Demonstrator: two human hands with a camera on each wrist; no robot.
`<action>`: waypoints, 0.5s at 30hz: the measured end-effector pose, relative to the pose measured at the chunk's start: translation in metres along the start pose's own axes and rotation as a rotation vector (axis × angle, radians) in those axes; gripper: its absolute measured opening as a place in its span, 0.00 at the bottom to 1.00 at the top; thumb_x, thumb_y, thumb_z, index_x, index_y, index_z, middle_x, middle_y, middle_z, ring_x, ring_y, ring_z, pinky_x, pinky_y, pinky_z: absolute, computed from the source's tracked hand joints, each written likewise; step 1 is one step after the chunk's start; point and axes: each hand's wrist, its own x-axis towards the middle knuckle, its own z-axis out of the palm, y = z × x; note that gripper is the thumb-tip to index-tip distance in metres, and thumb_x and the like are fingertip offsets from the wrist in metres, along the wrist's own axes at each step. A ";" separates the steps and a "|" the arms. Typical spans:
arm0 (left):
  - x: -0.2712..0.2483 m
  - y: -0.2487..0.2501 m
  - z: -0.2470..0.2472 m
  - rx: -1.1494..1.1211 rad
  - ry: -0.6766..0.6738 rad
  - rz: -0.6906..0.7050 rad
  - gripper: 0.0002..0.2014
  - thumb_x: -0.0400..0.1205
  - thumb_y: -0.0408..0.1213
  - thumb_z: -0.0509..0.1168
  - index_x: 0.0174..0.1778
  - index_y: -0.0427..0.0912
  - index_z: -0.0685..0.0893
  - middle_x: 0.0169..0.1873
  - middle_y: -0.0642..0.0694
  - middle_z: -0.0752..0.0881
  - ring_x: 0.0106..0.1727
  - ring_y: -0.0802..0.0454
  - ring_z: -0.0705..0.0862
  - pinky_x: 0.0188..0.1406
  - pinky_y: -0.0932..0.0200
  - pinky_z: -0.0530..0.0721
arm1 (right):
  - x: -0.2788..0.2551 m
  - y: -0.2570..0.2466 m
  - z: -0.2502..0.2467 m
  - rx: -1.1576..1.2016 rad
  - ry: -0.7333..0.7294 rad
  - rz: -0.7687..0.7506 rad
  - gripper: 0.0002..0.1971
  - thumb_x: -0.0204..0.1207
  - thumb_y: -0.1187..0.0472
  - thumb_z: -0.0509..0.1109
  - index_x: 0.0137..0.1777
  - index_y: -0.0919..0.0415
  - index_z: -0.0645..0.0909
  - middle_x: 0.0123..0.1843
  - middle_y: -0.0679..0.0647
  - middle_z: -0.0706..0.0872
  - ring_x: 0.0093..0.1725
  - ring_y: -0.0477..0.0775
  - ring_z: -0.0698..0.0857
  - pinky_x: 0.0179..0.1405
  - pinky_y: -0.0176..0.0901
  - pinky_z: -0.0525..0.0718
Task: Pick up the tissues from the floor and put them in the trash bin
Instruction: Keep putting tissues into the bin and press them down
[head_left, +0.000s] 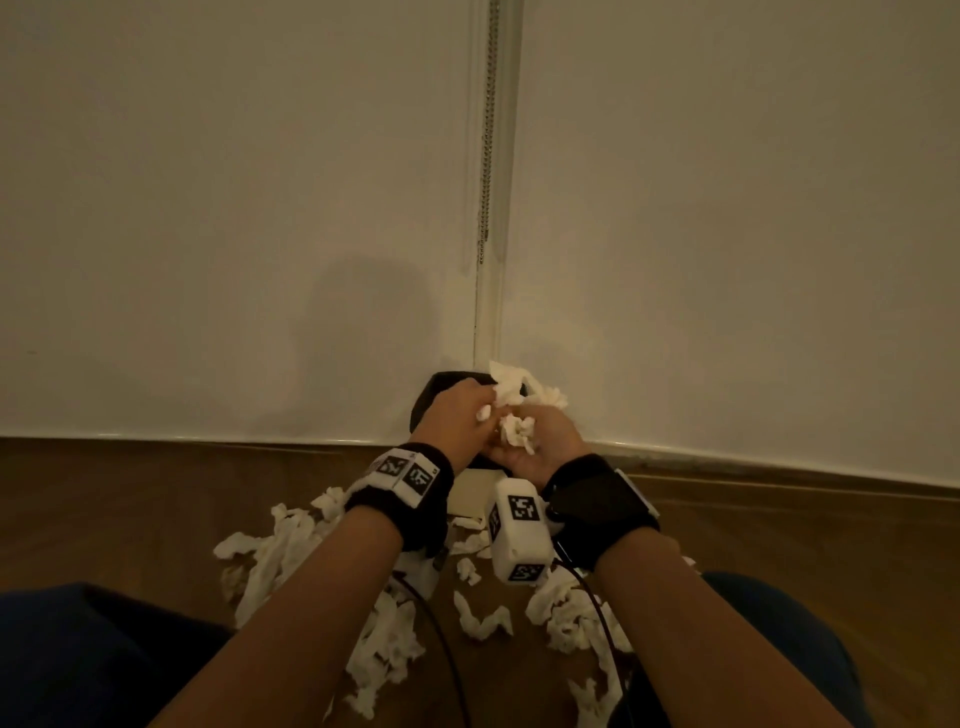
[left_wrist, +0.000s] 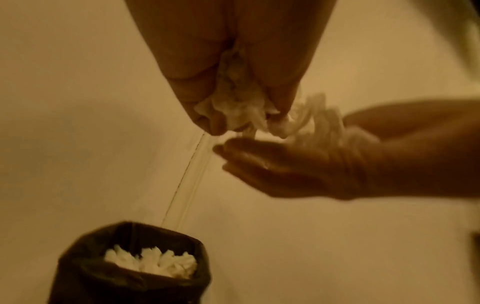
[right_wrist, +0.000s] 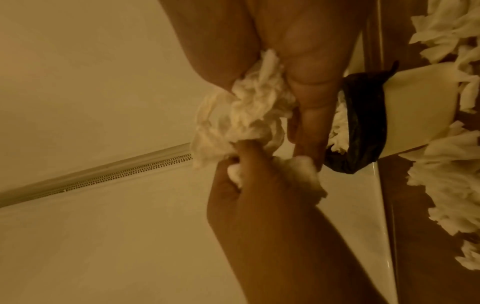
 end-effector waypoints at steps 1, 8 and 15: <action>0.000 -0.001 0.001 0.075 -0.041 0.034 0.10 0.81 0.35 0.61 0.54 0.37 0.84 0.53 0.41 0.80 0.53 0.44 0.80 0.51 0.55 0.77 | 0.002 0.001 -0.001 0.037 -0.001 0.000 0.17 0.84 0.65 0.49 0.64 0.69 0.76 0.50 0.65 0.82 0.48 0.62 0.81 0.52 0.60 0.79; 0.000 -0.006 0.010 0.429 -0.170 0.229 0.14 0.83 0.41 0.58 0.63 0.42 0.81 0.58 0.43 0.77 0.58 0.46 0.77 0.54 0.54 0.78 | 0.009 0.002 -0.003 -0.031 -0.030 0.043 0.25 0.77 0.39 0.62 0.59 0.59 0.80 0.60 0.65 0.84 0.61 0.64 0.82 0.61 0.62 0.78; -0.005 -0.012 0.009 0.107 -0.115 0.225 0.11 0.79 0.39 0.63 0.54 0.47 0.88 0.53 0.47 0.80 0.54 0.48 0.74 0.57 0.52 0.72 | 0.013 0.005 -0.010 -0.091 0.234 -0.177 0.14 0.80 0.72 0.63 0.65 0.71 0.79 0.58 0.70 0.83 0.57 0.67 0.83 0.60 0.61 0.81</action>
